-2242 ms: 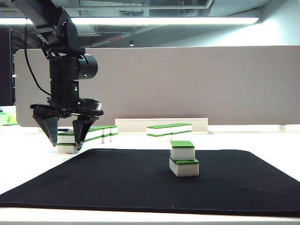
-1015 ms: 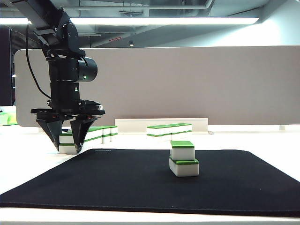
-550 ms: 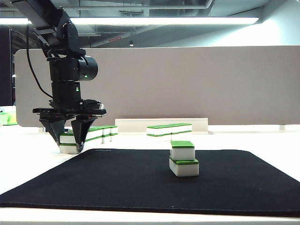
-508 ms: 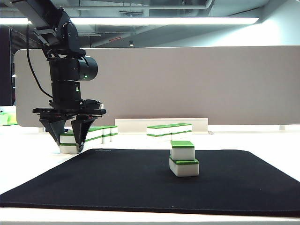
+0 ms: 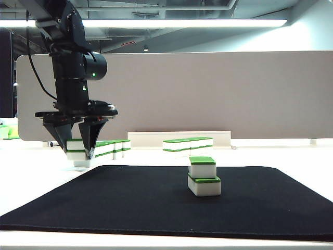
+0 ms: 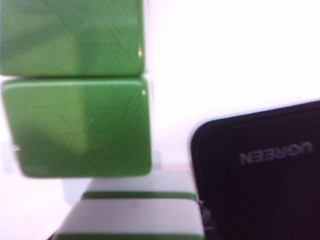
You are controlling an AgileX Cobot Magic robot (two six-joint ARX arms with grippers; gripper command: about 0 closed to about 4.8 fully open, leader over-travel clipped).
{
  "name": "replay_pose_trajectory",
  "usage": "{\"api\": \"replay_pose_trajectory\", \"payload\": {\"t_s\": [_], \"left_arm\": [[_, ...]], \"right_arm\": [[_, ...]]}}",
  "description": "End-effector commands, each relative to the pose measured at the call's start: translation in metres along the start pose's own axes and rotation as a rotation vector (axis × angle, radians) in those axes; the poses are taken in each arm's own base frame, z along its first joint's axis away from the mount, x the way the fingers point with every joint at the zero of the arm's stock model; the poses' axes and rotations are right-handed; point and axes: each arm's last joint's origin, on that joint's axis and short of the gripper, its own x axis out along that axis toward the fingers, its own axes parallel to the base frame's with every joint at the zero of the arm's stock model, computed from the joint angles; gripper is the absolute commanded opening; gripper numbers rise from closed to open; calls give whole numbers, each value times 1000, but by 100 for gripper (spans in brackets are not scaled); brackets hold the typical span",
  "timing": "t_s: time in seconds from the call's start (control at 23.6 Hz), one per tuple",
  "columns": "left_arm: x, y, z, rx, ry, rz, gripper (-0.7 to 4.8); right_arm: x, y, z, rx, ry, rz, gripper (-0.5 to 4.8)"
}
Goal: Take a mahjong tile from the mahjong wall and then place it on the table close to you.
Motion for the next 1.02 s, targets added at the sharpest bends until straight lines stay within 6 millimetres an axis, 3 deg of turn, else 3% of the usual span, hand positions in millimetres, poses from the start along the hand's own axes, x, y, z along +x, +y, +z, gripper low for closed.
{"api": "replay_pose_trajectory", "payload": {"t_s": [0.04, 0.3, 0.63, 1.02], "left_arm": [[-6, 0, -2, -2, -1, -27, 205], [-17, -9, -7, 43, 19, -165, 205], [-25, -37, -12, 235, 29, -177, 205], [-27, -99, -22, 624, 33, -209, 205]], "right_arm": [[-1, 1, 2, -14, -12, 4, -1], [-1, 1, 2, -14, -12, 4, -1], [-1, 1, 2, -15, -12, 5, -1], [-1, 1, 2, -14, -13, 4, -1]]}}
